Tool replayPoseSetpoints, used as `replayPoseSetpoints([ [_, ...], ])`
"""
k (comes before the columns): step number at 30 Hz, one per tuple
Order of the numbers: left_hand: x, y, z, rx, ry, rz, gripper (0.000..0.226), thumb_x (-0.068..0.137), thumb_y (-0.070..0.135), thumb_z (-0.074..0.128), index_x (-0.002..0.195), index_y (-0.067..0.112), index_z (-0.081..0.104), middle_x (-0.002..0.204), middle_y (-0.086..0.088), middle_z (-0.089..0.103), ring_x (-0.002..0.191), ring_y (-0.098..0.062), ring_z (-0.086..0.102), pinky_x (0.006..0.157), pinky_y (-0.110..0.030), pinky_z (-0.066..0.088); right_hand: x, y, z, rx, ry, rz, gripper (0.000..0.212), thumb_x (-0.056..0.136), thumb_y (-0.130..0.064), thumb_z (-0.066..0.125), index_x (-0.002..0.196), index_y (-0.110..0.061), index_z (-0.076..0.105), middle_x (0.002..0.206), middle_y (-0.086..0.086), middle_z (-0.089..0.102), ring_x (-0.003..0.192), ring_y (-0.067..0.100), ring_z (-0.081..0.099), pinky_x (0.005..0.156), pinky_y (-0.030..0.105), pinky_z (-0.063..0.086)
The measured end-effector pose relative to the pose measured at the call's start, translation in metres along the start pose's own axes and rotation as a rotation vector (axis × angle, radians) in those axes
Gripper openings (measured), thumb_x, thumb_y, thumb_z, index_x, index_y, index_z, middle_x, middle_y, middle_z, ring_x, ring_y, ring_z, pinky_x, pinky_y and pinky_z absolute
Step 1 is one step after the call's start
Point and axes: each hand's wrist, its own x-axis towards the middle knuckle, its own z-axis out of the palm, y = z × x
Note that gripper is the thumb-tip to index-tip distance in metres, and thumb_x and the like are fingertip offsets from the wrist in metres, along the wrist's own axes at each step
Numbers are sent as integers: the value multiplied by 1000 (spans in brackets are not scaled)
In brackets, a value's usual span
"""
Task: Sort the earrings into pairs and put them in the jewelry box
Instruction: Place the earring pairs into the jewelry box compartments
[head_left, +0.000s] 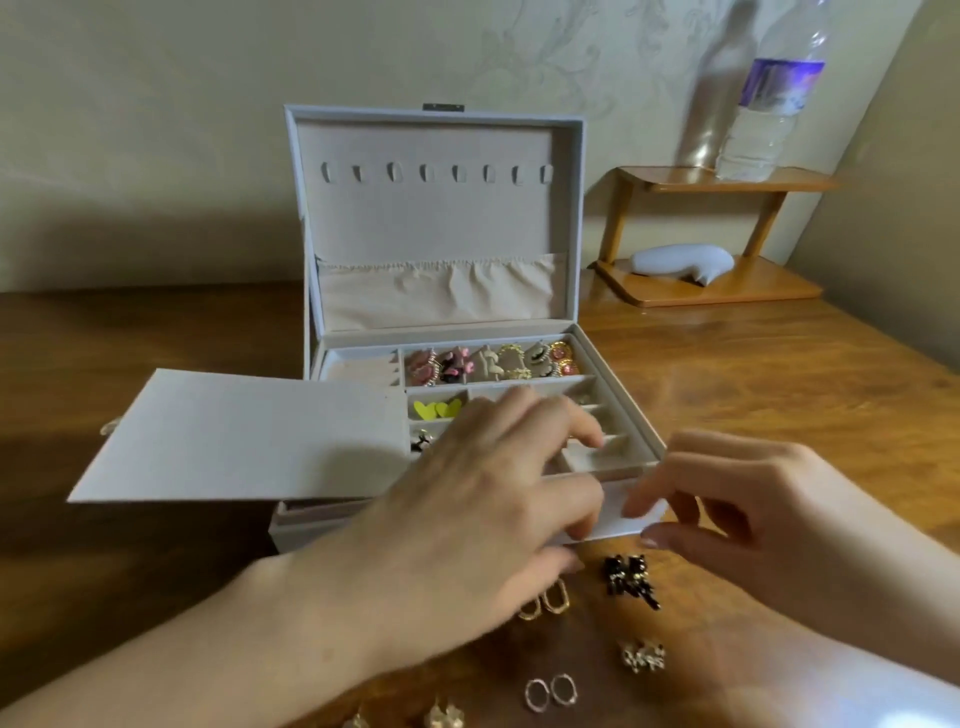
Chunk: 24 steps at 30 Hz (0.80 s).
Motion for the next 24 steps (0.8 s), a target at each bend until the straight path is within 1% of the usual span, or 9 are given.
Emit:
replayPoseSetpoints([
  [3, 10, 12, 17, 80, -48, 24, 26, 71, 35, 74, 89, 22, 61, 129, -4, 47, 115, -22, 38, 95, -36, 27, -10, 7, 12, -29, -34, 87, 18, 76, -41, 73, 89, -43, 61, 85, -24, 57, 64, -10, 48, 53, 12, 39],
  [6, 20, 23, 27, 127, -53, 22, 19, 71, 27, 74, 84, 20, 63, 133, -7, 46, 117, -24, 38, 97, -34, 23, -16, 8, 23, -18, 1, 122, 18, 73, -43, 67, 89, -42, 58, 83, -30, 51, 62, -16, 45, 54, 11, 36],
  [8, 22, 26, 33, 166, -68, 9, 12, 70, 21, 74, 76, 20, 63, 136, -8, 46, 118, -23, 35, 99, -33, 19, -19, 7, 30, -27, 17, 147, 20, 71, -44, 64, 90, -41, 58, 87, -27, 54, 63, -9, 46, 54, 13, 37],
  [12, 22, 26, 42, 171, -80, -15, 11, 68, 20, 73, 69, 21, 62, 141, -7, 42, 121, -23, 32, 102, -33, 17, -20, 7, 39, -37, 37, 174, 22, 72, -39, 73, 92, -36, 65, 100, -22, 60, 77, 7, 59, 60, 25, 49],
  [14, 22, 27, 43, 153, -71, -22, 10, 69, 21, 72, 68, 22, 62, 143, -6, 40, 122, -23, 30, 101, -32, 18, -20, 8, 40, -33, 36, 182, 19, 71, -36, 76, 85, -35, 64, 95, -21, 59, 74, 6, 57, 58, 21, 46],
  [17, 20, 27, 44, 106, -38, -17, 5, 74, 17, 61, 70, 19, 59, 144, -6, 37, 124, -24, 31, 102, -31, 19, -20, 9, 39, 5, 21, 188, 18, 72, -34, 76, 82, -33, 61, 87, -21, 57, 62, -5, 46, 57, 13, 39],
  [19, 18, 26, 44, 88, -16, -24, 8, 79, 18, 52, 73, 18, 58, 143, -5, 37, 125, -25, 34, 102, -31, 21, -20, 10, 39, 27, 18, 190, 17, 72, -33, 75, 82, -33, 62, 85, -21, 58, 60, -9, 43, 57, 14, 39],
  [21, 15, 24, 44, 61, -17, -25, 5, 79, 20, 60, 76, 18, 58, 142, -4, 37, 125, -24, 35, 102, -30, 23, -21, 9, 36, 63, 24, 194, 17, 72, -31, 76, 81, -33, 62, 81, -22, 60, 61, -8, 47, 56, 14, 39],
  [24, 10, 23, 32, -21, -6, -52, 19, 73, 32, 72, 77, 21, 57, 140, 0, 39, 121, -19, 37, 98, -28, 25, -22, 7, 27, 146, 78, 178, 20, 70, -25, 79, 77, -31, 62, 69, -30, 58, 56, 0, 48, 52, 13, 36],
])
